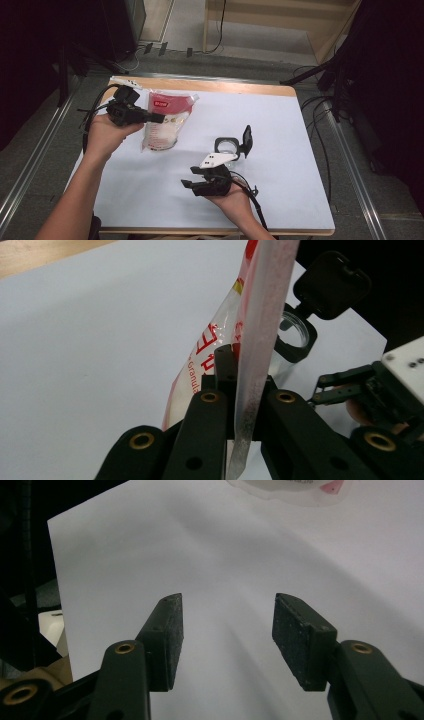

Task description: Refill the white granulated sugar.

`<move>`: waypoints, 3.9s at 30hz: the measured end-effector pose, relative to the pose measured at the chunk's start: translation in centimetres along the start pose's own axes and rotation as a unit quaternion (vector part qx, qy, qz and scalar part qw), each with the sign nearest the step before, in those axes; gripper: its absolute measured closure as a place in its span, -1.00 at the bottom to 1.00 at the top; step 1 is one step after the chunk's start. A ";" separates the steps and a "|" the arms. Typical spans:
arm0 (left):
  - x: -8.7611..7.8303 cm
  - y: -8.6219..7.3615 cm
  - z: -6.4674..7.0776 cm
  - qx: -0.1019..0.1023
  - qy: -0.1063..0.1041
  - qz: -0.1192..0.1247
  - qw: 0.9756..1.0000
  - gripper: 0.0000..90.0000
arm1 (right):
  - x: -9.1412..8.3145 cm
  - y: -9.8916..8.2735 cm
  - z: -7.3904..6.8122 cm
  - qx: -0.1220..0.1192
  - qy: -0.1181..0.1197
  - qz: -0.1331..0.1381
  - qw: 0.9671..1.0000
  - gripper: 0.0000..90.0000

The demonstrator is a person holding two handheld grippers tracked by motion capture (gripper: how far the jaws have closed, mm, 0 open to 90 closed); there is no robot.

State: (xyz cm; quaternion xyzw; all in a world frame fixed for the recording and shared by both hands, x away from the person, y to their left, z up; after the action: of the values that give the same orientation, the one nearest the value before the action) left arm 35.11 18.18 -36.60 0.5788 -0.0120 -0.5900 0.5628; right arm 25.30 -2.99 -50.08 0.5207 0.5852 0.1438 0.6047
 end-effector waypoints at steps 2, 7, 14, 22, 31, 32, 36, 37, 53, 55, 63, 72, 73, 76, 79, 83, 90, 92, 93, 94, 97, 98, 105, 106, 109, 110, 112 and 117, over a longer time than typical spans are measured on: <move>-0.2 -0.1 0.5 0.002 -0.002 0.003 1.000 1.00 | 0.3 0.0 0.0 -0.002 -0.001 -0.002 1.000 0.06; -0.5 -0.5 1.9 0.009 -0.009 0.002 1.000 1.00 | 1.1 -0.2 -0.2 -0.003 -0.007 -0.011 1.000 0.10; -0.1 -1.5 3.0 0.002 -0.016 -0.005 1.000 1.00 | 2.3 -0.9 -0.3 0.008 -0.023 -0.017 1.000 0.15; 0.4 -1.7 4.5 0.005 -0.033 -0.022 0.999 1.00 | 2.7 -1.4 0.4 0.018 -0.048 -0.016 0.999 0.15; 1.0 -1.5 6.4 0.008 -0.065 -0.036 0.997 1.00 | 2.4 -1.7 1.7 0.053 -0.063 0.002 0.997 0.28; 1.0 -1.5 6.6 0.009 -0.068 -0.036 0.997 1.00 | 2.4 -1.8 1.8 0.057 -0.063 0.003 0.996 0.28; 1.2 -1.4 7.2 0.006 -0.080 -0.042 0.996 1.00 | 2.2 -1.9 2.2 0.074 -0.064 0.011 0.995 0.28; 1.2 -1.4 7.4 0.003 -0.084 -0.045 0.995 1.00 | 2.2 -1.9 2.3 0.076 -0.064 0.013 0.995 0.28; 1.7 -2.0 7.1 -0.047 -0.134 -0.054 0.988 1.00 | 2.4 -2.2 1.2 0.047 -0.076 0.050 0.995 0.33; 1.8 -2.0 7.0 -0.050 -0.136 -0.051 0.988 1.00 | 2.4 -2.2 0.8 0.030 -0.082 0.052 0.995 0.34; 2.2 -2.0 7.1 -0.042 -0.114 -0.050 0.991 1.00 | 2.4 -1.8 -0.2 -0.021 -0.074 0.042 0.996 0.33; 3.3 -2.0 7.4 -0.026 -0.100 -0.049 0.993 0.98 | 2.8 -1.3 -1.8 -0.102 -0.095 0.012 0.990 0.21; 3.4 -2.0 7.5 -0.025 -0.102 -0.050 0.993 0.98 | 2.8 -1.2 -2.0 -0.104 -0.093 0.009 0.990 0.21; 3.6 -1.9 7.6 -0.016 -0.103 -0.040 0.994 0.97 | 2.7 -1.1 -2.2 -0.088 -0.069 0.011 0.994 0.21; 3.6 -1.9 7.7 0.004 -0.097 -0.027 0.995 0.95 | 2.5 -0.9 -2.3 -0.077 -0.056 0.014 0.995 0.21; 3.8 -1.9 7.9 0.039 -0.092 -0.014 0.995 0.91 | 2.3 -0.5 -2.4 -0.068 -0.039 0.018 0.997 0.21; 4.1 -2.0 7.9 0.056 -0.090 -0.001 0.994 0.87 | 2.1 -0.2 -2.7 -0.056 -0.017 0.018 0.998 0.21; 4.4 -2.1 7.9 0.056 -0.093 0.003 0.994 0.86 | 2.0 -0.1 -2.9 -0.051 -0.011 0.019 0.998 0.20; 4.5 -2.1 7.9 0.055 -0.090 0.005 0.994 0.85 | 2.0 0.0 -3.0 -0.048 -0.007 0.021 0.999 0.21; 4.6 -2.2 7.9 0.056 -0.089 0.005 0.994 0.83 | 2.0 0.1 -3.1 -0.045 -0.002 0.021 0.999 0.22; 5.2 -2.3 7.8 0.039 -0.097 0.003 0.994 0.76 | 1.8 0.3 -3.4 -0.045 0.004 0.024 0.999 0.24; 5.4 -2.4 7.8 0.037 -0.098 0.001 0.994 0.75 | 1.7 0.4 -3.6 -0.045 0.006 0.025 0.999 0.26; 6.0 -2.2 7.9 -0.007 -0.101 -0.017 0.995 0.78 | 1.7 0.6 -3.8 -0.035 0.012 0.023 0.999 0.25; 6.1 -2.2 7.8 -0.009 -0.097 -0.021 0.995 0.79 | 1.7 0.5 -3.8 -0.032 0.012 0.022 0.999 0.25; 6.4 -2.1 7.9 -0.018 -0.095 -0.030 0.995 0.80 | 1.8 0.4 -3.8 -0.028 0.008 0.016 0.999 0.25; 6.4 -2.1 7.9 -0.016 -0.094 -0.035 0.995 0.80 | 1.9 0.4 -3.8 -0.029 0.008 0.015 0.999 0.25; 6.6 -2.0 7.9 -0.023 -0.092 -0.039 0.995 0.81 | 1.9 0.4 -3.8 -0.027 0.009 0.013 1.000 0.26; 7.0 -1.8 8.0 -0.049 -0.104 -0.049 0.992 0.83 | 2.1 0.5 -3.8 -0.014 -0.007 0.011 1.000 0.21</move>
State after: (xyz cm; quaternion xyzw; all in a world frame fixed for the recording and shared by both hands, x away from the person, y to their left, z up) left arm 30.52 8.98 -39.83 0.4860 -0.0129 -0.6737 0.5565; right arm 22.80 0.63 -50.01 0.5197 0.5733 0.1547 0.6142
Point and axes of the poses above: each handheld gripper's, and its own axes: x roughly forward along the jaws, y roughly out of its top, z roughly to its right, the point moved 4 cm from there along x, roughly forward along the jaws, and after that the axes turned 1 degree about -x, right-handed, at the moved point
